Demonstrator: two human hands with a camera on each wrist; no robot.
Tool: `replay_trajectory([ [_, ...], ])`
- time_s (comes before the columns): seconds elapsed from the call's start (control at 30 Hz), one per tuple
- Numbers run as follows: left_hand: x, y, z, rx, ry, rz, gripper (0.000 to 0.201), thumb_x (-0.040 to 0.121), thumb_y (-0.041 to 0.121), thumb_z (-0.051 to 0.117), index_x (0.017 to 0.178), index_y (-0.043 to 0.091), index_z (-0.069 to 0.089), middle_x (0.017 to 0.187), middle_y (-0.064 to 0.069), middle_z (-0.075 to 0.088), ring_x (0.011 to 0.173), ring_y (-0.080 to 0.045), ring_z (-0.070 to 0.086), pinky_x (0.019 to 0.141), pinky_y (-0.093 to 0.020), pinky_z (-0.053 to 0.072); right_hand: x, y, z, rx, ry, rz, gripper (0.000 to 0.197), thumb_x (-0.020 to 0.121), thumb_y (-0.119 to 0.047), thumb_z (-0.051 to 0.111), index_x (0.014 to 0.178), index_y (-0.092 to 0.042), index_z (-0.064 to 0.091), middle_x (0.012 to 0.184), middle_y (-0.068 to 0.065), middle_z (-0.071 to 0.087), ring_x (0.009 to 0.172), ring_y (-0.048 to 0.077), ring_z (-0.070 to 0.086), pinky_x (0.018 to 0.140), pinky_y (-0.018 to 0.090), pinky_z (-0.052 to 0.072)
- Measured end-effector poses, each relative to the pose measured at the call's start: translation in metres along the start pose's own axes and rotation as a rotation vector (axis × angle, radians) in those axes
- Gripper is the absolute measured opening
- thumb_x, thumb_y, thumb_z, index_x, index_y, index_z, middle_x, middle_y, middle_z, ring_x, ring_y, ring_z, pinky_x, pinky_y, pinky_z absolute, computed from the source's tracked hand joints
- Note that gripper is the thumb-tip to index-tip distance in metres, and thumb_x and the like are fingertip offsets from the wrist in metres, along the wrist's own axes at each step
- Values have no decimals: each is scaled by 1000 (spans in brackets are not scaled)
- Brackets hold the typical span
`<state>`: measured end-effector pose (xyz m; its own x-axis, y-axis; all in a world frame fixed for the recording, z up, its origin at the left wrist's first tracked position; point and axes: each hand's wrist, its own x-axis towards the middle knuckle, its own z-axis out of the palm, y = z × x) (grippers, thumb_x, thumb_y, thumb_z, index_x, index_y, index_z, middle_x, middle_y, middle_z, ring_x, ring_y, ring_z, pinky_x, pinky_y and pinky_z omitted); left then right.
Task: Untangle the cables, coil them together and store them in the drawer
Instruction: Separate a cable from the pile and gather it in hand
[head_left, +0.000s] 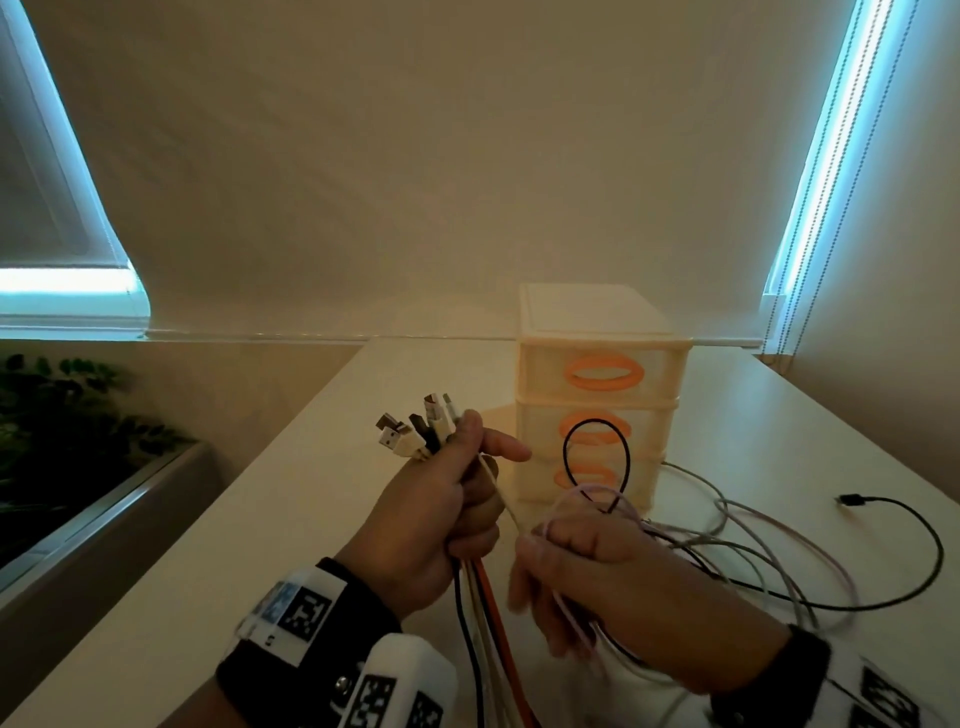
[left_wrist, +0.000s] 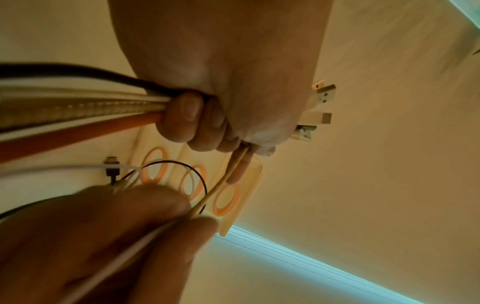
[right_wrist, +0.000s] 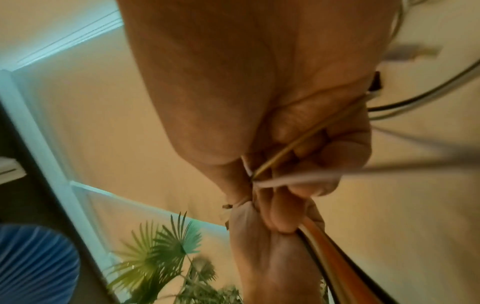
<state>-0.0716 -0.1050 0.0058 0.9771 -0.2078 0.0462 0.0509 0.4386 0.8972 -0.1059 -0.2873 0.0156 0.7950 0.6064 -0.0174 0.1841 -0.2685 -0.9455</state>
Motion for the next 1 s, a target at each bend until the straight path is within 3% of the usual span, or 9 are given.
replay_trajectory([
  [0.07,1,3,-3,-59,17,8,49,104,47,43,95,4,68,59,1,11,45,-9,8,41,-22,10,-2,2,-8,115,4,83,44,93,-45,50,76,-10,69,57,3,57,49,14,50,53,23,42],
  [0.17,3,8,-8,-142,55,38,49,104,46,43,91,6,68,57,5,14,43,-7,10,41,-21,9,2,13,-32,214,433,73,37,84,-45,64,69,-11,68,56,1,50,47,11,44,50,25,36],
  [0.3,4,7,-9,-181,129,72,48,105,45,43,93,6,69,59,4,16,43,-7,12,40,-21,11,1,24,-54,-505,898,-161,13,86,-46,69,86,-34,68,75,-10,65,68,4,61,56,12,45],
  [0.4,5,6,-7,-171,153,77,49,105,45,42,95,5,68,59,4,16,44,-7,11,40,-20,11,0,26,-51,-588,759,-310,27,80,-57,63,102,-42,67,83,-11,57,75,11,58,59,14,47],
  [0.5,4,2,-4,-117,143,64,50,105,46,43,98,3,67,60,3,15,45,-8,10,40,-21,12,3,22,-37,-520,572,-360,25,85,-48,66,109,-46,70,88,-11,63,71,15,59,60,17,48],
  [0.6,3,-2,1,-68,131,69,51,104,46,43,102,1,66,64,-1,11,47,-10,8,42,-22,10,4,12,-18,-223,284,-310,23,89,-44,54,101,-38,73,73,-4,67,62,8,59,60,20,47],
  [0.7,5,2,-2,-110,134,94,50,104,46,44,101,1,67,63,0,12,46,-9,9,41,-23,11,2,9,-9,-208,37,-184,33,98,-49,47,98,-30,75,61,-3,57,59,10,54,63,25,46],
  [0.87,6,13,-11,-235,217,147,55,104,46,44,82,3,70,60,0,29,48,-12,30,46,-25,28,7,13,-9,-478,129,-34,34,103,-48,44,89,-33,71,63,-13,55,61,-4,52,65,18,42],
  [1.0,10,13,-14,-327,203,145,56,104,47,42,80,5,71,90,-14,69,88,-29,70,84,-40,53,11,28,-21,-231,192,26,29,105,-34,48,96,-33,76,58,-11,51,56,5,49,59,19,42],
])
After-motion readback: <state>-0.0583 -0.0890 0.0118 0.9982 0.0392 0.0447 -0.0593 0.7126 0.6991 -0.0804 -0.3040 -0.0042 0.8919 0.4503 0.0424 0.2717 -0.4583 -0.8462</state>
